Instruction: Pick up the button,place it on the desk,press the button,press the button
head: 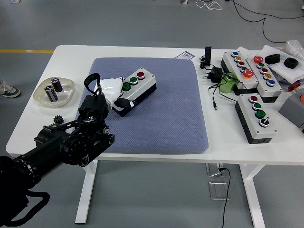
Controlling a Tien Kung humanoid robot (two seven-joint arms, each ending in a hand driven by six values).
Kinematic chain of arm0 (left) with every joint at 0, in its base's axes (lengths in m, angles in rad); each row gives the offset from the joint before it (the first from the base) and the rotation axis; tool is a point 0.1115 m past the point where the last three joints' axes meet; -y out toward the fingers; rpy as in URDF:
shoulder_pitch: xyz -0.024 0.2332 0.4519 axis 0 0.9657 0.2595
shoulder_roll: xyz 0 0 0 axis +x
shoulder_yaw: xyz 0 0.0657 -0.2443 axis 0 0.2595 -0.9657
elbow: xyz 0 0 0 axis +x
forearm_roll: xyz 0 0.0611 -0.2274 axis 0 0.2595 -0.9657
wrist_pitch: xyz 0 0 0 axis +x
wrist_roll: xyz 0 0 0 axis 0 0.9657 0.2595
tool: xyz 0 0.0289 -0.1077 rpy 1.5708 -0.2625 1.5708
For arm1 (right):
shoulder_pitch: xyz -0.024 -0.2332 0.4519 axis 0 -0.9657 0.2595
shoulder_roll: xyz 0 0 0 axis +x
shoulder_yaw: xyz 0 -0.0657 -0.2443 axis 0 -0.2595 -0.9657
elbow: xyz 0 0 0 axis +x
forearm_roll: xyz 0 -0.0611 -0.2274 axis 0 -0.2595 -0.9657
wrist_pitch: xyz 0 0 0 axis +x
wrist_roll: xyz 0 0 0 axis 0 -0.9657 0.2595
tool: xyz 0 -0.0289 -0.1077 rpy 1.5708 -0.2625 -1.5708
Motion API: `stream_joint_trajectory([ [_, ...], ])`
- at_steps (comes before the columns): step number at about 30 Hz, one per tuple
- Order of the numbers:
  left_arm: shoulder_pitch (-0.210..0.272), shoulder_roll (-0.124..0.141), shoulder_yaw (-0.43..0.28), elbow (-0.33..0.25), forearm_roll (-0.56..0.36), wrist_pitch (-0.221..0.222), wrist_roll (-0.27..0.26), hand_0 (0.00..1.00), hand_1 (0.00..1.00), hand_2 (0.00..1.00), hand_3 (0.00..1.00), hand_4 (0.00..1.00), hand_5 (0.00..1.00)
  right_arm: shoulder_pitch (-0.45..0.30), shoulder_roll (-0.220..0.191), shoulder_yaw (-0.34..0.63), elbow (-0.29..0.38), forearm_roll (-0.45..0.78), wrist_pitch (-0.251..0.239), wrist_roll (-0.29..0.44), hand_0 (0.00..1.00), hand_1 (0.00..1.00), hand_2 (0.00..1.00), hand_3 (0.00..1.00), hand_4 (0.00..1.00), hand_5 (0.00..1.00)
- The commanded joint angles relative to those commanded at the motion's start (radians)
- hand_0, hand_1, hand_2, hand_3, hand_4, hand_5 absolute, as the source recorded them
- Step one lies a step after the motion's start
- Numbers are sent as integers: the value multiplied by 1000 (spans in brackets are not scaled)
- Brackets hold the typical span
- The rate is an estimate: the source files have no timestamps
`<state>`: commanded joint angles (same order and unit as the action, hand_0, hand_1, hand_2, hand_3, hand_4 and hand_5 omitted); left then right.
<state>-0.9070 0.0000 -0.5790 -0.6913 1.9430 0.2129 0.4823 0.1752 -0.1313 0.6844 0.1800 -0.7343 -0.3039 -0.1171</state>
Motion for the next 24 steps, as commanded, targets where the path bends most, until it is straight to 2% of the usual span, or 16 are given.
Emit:
stream_joint_trajectory([
  [2, 3, 0, -3, -22, 3, 12, -28, 91, 106, 101, 209, 402, 2, 0, 1, 2, 0, 1, -1, 0, 650, 563, 593, 636, 250, 251],
  [5, 8, 3, -1, -58, -20, 45, -105, 91, 106, 101, 209, 402, 2, 0, 1, 1, 0, 4, -1, 0, 650, 563, 593, 636, 250, 251],
  [9, 14, 48, -10, -103, -86, 100, -271, 76, 95, 94, 207, 426, 2, -2, 2, 3, 0, 6, -3, -1, 651, 563, 593, 636, 250, 252],
  [11, 16, 66, -19, -117, -98, 108, -353, 76, 95, 94, 207, 426, 2, -2, 2, 5, 0, 3, -2, -2, 651, 563, 593, 636, 250, 252],
  [14, 12, 102, -35, -144, -78, 85, -470, 84, 96, 92, 200, 420, 2, -3, 3, 6, 0, 3, -3, -4, 651, 562, 591, 635, 252, 252],
  [17, 0, 147, -38, -173, -17, 24, -564, 84, 96, 92, 200, 420, 2, -4, 4, 5, 0, 4, -3, -6, 651, 562, 591, 635, 252, 252],
  [21, -25, 198, 3, -196, 98, -23, -632, 98, 102, 95, 198, 392, 2, -6, 4, 4, 0, 6, -4, -7, 651, 562, 592, 635, 250, 253],
  [24, -51, 229, 60, -203, 158, -29, -671, 98, 102, 95, 198, 392, 2, -6, 5, 4, 0, 5, -4, -9, 651, 562, 592, 635, 250, 253],
])
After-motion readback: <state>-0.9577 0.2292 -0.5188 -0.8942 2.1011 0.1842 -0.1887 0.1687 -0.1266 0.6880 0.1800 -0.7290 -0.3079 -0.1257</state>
